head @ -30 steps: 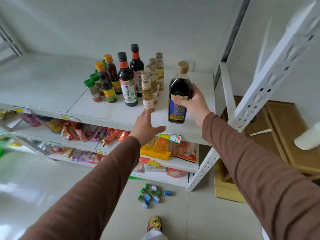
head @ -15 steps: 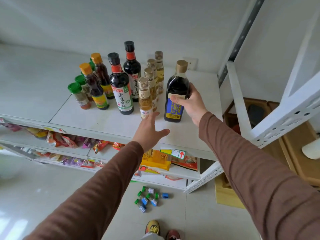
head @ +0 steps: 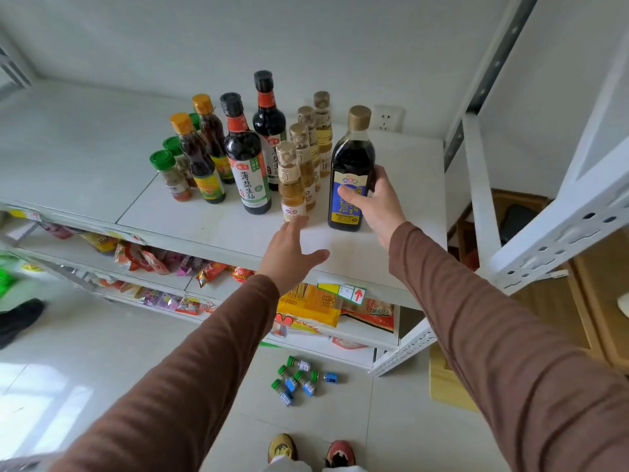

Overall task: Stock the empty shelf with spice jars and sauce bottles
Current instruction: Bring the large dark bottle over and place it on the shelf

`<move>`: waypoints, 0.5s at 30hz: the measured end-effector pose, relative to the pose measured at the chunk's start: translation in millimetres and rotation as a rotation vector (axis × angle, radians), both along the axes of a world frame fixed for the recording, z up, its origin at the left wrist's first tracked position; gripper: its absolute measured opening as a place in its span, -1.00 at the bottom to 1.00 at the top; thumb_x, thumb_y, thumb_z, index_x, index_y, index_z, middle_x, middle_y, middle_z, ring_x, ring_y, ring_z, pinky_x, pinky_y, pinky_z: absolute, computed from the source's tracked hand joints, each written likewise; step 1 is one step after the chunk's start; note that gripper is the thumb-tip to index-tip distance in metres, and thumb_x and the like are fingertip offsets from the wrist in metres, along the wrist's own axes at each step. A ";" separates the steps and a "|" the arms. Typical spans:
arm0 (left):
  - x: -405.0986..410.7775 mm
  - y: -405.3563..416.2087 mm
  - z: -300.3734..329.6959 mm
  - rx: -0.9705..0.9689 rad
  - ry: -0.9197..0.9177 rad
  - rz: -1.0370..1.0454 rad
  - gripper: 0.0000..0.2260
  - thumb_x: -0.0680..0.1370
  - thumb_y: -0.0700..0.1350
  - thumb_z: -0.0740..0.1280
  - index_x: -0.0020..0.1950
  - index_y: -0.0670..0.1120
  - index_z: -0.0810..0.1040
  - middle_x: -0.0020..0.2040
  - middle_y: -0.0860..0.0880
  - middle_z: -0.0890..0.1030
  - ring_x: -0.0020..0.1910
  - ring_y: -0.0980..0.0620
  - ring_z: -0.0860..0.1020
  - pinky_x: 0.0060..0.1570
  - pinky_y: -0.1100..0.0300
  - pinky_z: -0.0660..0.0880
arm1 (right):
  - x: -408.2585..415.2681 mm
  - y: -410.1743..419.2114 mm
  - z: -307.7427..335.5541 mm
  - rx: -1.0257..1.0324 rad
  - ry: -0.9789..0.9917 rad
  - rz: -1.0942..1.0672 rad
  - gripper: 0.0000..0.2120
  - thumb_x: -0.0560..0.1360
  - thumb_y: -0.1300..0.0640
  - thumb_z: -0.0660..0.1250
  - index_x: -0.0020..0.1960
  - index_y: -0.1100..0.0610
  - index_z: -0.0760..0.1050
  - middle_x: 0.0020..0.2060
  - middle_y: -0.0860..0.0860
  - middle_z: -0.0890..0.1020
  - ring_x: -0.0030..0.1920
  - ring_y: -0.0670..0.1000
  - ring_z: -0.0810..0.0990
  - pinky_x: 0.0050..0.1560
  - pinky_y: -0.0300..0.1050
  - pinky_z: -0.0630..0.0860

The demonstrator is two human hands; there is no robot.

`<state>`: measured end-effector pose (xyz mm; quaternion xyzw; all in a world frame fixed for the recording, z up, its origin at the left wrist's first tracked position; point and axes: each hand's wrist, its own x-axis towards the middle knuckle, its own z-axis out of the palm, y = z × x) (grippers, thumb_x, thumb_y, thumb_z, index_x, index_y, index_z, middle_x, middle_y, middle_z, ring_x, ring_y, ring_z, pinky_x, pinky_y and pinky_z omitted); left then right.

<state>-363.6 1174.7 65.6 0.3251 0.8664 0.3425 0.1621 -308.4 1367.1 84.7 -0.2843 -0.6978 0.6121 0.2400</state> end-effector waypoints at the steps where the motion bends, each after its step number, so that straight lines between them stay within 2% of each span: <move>1: 0.4 -4.5 -1.0 0.002 0.005 -0.001 -0.34 0.51 0.05 0.48 0.53 -0.07 0.31 0.46 -0.06 0.43 0.42 -0.06 0.40 0.40 0.07 0.33 | 4.6 -5.5 -1.0 -0.005 -0.023 -0.020 -0.36 0.42 0.12 0.57 0.41 0.08 0.36 0.19 -0.05 0.61 0.09 -0.23 0.61 0.22 -0.02 0.60; 3: 1.0 -14.3 -3.2 0.014 0.017 -0.009 -0.37 0.51 0.03 0.48 0.52 -0.05 0.32 0.45 -0.06 0.44 0.42 -0.06 0.40 0.39 0.08 0.32 | 17.0 -20.9 -2.7 0.046 -0.087 -0.101 -0.16 0.42 0.04 0.56 0.55 0.06 0.18 0.45 0.02 0.41 0.39 -0.09 0.42 0.40 0.04 0.45; 5: 1.0 -26.5 -6.1 0.023 0.044 -0.012 -0.39 0.52 0.02 0.47 0.51 -0.04 0.33 0.45 -0.06 0.43 0.42 -0.06 0.39 0.38 0.09 0.31 | 31.8 -43.0 -8.1 0.181 -0.128 -0.190 -0.16 0.43 -0.02 0.55 0.55 0.09 0.17 0.49 0.05 0.31 0.49 0.04 0.29 0.48 0.04 0.31; 9: 0.6 -62.8 -17.5 0.028 0.132 -0.009 -0.40 0.53 -0.03 0.46 0.52 -0.08 0.34 0.45 -0.08 0.42 0.42 -0.08 0.38 0.40 0.09 0.30 | 57.1 -100.4 -20.8 0.415 -0.150 -0.259 -0.42 0.43 0.02 0.52 0.36 0.15 0.40 0.28 0.08 0.45 0.27 0.08 0.38 0.29 -0.09 0.35; 12: -2.3 -97.2 -31.2 0.056 0.150 -0.010 -0.43 0.52 -0.06 0.47 0.49 -0.10 0.38 0.41 -0.10 0.45 0.39 -0.11 0.40 0.37 0.06 0.32 | 63.7 -138.6 -32.1 0.523 -0.228 -0.197 -0.53 0.47 0.02 0.48 0.29 0.16 0.45 0.23 0.09 0.48 0.24 0.11 0.39 0.30 0.01 0.38; 15: -9.7 -133.1 -53.7 0.062 0.161 -0.060 -0.46 0.52 -0.09 0.47 0.46 -0.14 0.41 0.35 -0.13 0.48 0.34 -0.13 0.42 0.32 0.10 0.32 | 66.6 -174.1 -51.5 0.584 -0.261 -0.179 -0.62 0.49 0.03 0.46 0.24 0.13 0.50 0.21 0.06 0.51 0.24 0.09 0.42 0.27 0.01 0.41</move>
